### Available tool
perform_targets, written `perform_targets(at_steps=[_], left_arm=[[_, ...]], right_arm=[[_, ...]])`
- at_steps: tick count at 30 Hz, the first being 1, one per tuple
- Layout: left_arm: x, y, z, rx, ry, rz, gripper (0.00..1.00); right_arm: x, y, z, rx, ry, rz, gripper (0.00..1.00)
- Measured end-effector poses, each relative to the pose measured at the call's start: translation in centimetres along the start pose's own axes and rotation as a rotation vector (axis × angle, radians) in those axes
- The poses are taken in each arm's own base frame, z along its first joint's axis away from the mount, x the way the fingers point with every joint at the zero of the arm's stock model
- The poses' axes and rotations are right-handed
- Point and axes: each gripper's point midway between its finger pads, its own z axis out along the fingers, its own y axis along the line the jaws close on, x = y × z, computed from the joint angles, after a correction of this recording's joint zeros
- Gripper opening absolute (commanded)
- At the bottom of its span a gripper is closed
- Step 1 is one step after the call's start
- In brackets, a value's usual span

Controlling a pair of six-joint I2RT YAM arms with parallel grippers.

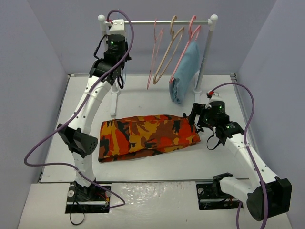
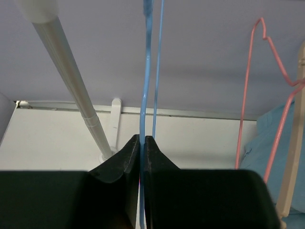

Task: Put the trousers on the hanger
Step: Grab a hanger with the left arm

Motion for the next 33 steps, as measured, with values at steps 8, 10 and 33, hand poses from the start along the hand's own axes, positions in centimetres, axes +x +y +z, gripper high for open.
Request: perform_targets(at_steps=[8, 10, 33], left_arm=[[-2.6, 0.7, -2.3, 0.014, -0.054, 0.013, 0.00], [-2.0, 1.0, -3.0, 0.018, -0.033, 0.023, 0.00], [12.7, 12.3, -20.1, -0.015, 0.186, 0.069, 0.00]], right_arm=[[0.0, 0.1, 0.0, -0.008, 0.003, 0.000, 0.85], [0.1, 0.3, 0.0, -0.016, 0.005, -0.001, 0.85], [12.6, 8.3, 7.4, -0.111, 0.333, -0.124, 0.79]])
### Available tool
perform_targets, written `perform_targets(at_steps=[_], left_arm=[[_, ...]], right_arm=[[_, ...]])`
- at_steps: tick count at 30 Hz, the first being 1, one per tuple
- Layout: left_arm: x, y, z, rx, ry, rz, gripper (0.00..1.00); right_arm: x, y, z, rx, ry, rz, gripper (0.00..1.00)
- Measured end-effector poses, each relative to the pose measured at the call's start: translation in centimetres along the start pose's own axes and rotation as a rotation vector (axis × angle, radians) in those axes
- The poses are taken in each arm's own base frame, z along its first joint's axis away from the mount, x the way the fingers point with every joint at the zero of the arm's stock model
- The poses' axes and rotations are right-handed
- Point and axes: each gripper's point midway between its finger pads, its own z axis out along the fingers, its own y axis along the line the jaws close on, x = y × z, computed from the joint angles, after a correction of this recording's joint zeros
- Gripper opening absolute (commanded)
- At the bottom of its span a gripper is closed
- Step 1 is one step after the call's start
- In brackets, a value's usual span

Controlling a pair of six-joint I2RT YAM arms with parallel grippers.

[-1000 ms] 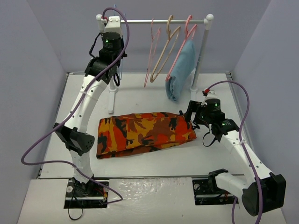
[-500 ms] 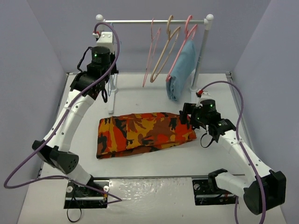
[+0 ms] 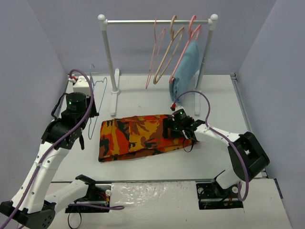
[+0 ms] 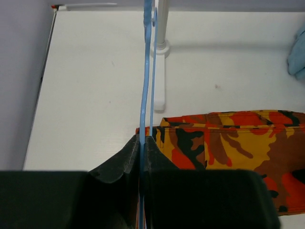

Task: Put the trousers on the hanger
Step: Grab a hanger with the left arm, then place trousers on hanger

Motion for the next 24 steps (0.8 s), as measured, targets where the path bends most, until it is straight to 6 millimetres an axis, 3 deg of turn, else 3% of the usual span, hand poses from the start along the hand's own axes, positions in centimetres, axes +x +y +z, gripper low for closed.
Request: perform_targets(at_steps=[3, 5, 8, 13, 15, 18, 19, 22, 24], left_arm=[[3.9, 2.2, 0.0, -0.061, 0.068, -0.018, 0.00], [6.0, 3.4, 0.2, -0.097, 0.108, -0.039, 0.00], [8.6, 4.5, 0.6, -0.131, 0.160, -0.050, 0.00], [11.4, 4.2, 1.3, -0.111, 0.208, -0.063, 0.00], [12.2, 4.1, 1.5, -0.104, 0.215, -0.070, 0.00], [12.8, 4.1, 1.7, -0.101, 0.217, -0.080, 0.00], [13.0, 4.0, 1.8, -0.096, 0.213, -0.085, 0.00], [13.3, 3.5, 2.1, -0.070, 0.196, -0.107, 0.00], [13.7, 3.1, 2.2, -0.045, 0.179, -0.120, 0.00]], right_arm=[[1.4, -2.2, 0.8, 0.057, 0.028, 0.088, 0.79], [1.0, -3.8, 0.7, 0.095, 0.020, 0.148, 0.79], [0.5, -7.8, 0.2, 0.209, 0.020, 0.265, 0.79], [1.4, -14.2, -2.0, 0.434, 0.063, 0.380, 0.79], [1.4, -14.8, -3.0, 0.485, 0.078, 0.377, 0.78], [-0.1, -13.5, -4.1, 0.485, 0.057, 0.324, 0.78], [-1.2, -12.2, -4.3, 0.463, 0.035, 0.291, 0.78], [-5.5, -5.1, -4.9, 0.308, -0.067, 0.166, 0.76], [-7.4, 0.7, -5.3, 0.160, -0.113, 0.097, 0.73]])
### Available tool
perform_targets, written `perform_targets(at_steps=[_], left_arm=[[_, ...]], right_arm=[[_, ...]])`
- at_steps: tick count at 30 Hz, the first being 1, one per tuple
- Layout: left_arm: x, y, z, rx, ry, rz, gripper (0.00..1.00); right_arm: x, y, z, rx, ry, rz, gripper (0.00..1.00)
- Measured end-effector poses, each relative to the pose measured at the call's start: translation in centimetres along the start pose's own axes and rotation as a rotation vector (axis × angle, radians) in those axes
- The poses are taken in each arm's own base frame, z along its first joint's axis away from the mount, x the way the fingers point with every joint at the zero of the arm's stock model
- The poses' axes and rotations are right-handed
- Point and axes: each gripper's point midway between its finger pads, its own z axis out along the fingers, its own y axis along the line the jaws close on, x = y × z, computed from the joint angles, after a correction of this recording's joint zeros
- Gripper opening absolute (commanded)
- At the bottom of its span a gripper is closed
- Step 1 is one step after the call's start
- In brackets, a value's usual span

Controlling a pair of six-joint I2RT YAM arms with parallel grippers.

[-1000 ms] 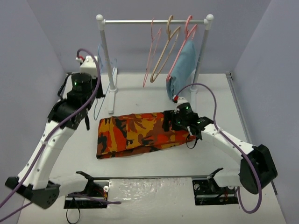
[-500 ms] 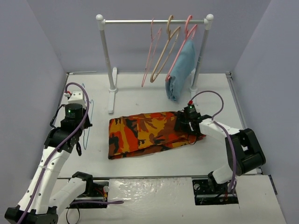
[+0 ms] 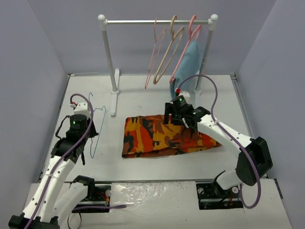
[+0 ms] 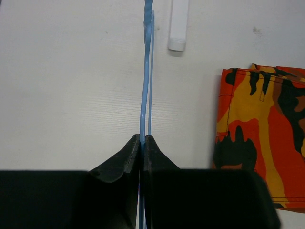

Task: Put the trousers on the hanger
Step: Place trousers on hanger

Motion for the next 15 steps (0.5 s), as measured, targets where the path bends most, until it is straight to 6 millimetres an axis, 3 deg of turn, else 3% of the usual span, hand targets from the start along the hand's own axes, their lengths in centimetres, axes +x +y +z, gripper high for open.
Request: perform_targets(at_steps=[3, 6, 11, 15], left_arm=[[1.0, -0.3, 0.1, 0.038, -0.025, -0.010, 0.00], [1.8, -0.3, -0.2, 0.060, -0.064, -0.019, 0.00], [1.2, -0.3, -0.7, 0.081, -0.134, -0.029, 0.00], [0.4, -0.5, -0.8, 0.089, -0.168, -0.028, 0.00]], right_arm=[[-0.5, 7.1, -1.3, -0.178, -0.004, -0.069, 0.71], [0.2, 12.4, -0.2, -0.278, 0.038, -0.119, 0.70], [3.6, 16.9, 3.4, -0.297, 0.139, -0.187, 0.70], [5.2, 20.0, 5.6, -0.291, 0.165, -0.236, 0.70]])
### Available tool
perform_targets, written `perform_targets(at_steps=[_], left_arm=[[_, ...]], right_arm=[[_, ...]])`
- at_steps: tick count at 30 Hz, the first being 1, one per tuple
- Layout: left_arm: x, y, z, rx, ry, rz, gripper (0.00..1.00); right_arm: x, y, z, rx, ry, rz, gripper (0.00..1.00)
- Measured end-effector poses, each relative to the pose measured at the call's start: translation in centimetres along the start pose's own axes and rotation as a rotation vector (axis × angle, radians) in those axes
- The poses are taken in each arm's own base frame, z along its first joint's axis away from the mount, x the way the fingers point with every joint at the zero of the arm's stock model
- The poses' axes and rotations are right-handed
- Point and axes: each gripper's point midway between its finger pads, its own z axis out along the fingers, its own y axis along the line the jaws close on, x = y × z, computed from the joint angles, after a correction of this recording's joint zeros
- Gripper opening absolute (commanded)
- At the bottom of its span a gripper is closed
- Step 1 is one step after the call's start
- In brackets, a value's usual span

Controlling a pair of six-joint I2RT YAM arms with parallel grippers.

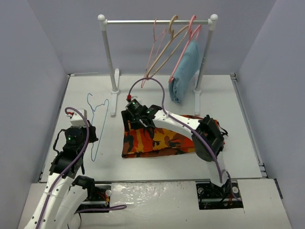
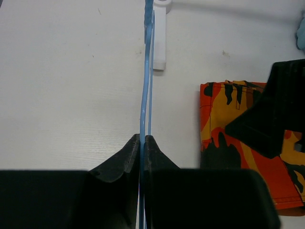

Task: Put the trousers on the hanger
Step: Place trousers on hanger

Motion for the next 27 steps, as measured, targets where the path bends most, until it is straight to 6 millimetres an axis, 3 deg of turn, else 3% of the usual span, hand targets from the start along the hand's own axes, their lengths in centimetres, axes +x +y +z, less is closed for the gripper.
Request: perform_targets(at_steps=[6, 10, 13, 15, 17, 23, 27], left_arm=[[0.1, -0.3, 0.2, 0.017, 0.005, 0.022, 0.00], [-0.1, -0.7, 0.2, 0.041, 0.002, 0.023, 0.00], [-0.2, -1.0, 0.3, 0.055, -0.004, 0.023, 0.00], [-0.1, -1.2, 0.4, 0.067, -0.005, 0.022, 0.00], [0.0, -1.4, 0.4, 0.079, -0.003, 0.023, 0.00], [-0.2, -2.8, 0.8, 0.147, -0.009, 0.024, 0.00], [0.3, -4.3, 1.5, 0.215, -0.010, 0.023, 0.00]], right_arm=[[1.3, 3.0, 3.6, 0.027, 0.005, -0.070, 0.70], [3.9, 2.6, 5.4, 0.080, 0.054, -0.110, 0.69], [4.3, 2.3, 5.8, 0.102, 0.056, -0.117, 0.50], [4.4, 1.7, 5.9, 0.124, 0.053, -0.115, 0.18], [4.5, 0.9, 6.0, 0.143, 0.054, -0.106, 0.03], [4.0, -0.7, 5.8, 0.107, 0.052, -0.050, 0.00], [4.1, -2.2, 4.4, 0.046, 0.083, -0.025, 0.00]])
